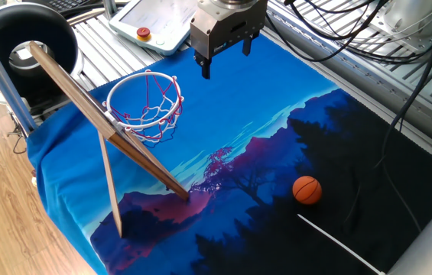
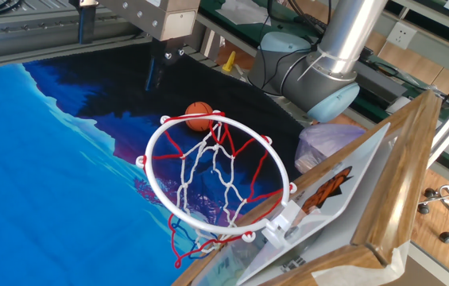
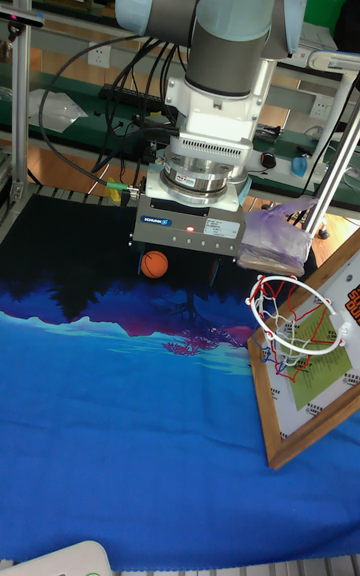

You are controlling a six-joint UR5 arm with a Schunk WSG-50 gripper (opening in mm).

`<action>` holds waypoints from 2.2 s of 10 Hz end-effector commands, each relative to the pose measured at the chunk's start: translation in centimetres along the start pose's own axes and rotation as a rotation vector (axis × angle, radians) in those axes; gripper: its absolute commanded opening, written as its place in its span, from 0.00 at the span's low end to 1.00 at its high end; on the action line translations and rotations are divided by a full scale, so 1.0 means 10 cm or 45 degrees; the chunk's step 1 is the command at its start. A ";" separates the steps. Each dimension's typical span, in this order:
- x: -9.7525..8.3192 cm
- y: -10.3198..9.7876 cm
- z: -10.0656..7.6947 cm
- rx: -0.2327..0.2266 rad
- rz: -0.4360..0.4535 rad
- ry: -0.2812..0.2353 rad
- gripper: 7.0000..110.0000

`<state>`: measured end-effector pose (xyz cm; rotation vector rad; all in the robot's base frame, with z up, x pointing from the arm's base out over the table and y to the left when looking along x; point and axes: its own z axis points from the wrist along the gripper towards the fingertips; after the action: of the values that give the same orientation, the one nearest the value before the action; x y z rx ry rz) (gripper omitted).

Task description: Grab a basketball, release it and shoot it into the basket

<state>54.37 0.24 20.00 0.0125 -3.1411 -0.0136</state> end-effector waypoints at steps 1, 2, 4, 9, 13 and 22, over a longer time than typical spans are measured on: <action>0.38 0.33 -0.05 -0.179 -0.249 0.178 0.99; 0.38 0.33 -0.03 -0.179 -0.249 0.178 0.00; 0.37 0.34 -0.01 -0.181 -0.251 0.176 0.00; 0.37 0.33 0.05 -0.163 -0.246 0.176 0.00; 0.24 0.21 0.03 -0.109 -0.312 0.101 0.00; 0.00 0.26 0.09 -0.103 -0.274 -0.022 0.00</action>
<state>53.10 2.38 19.50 0.3675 -3.0886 -0.1205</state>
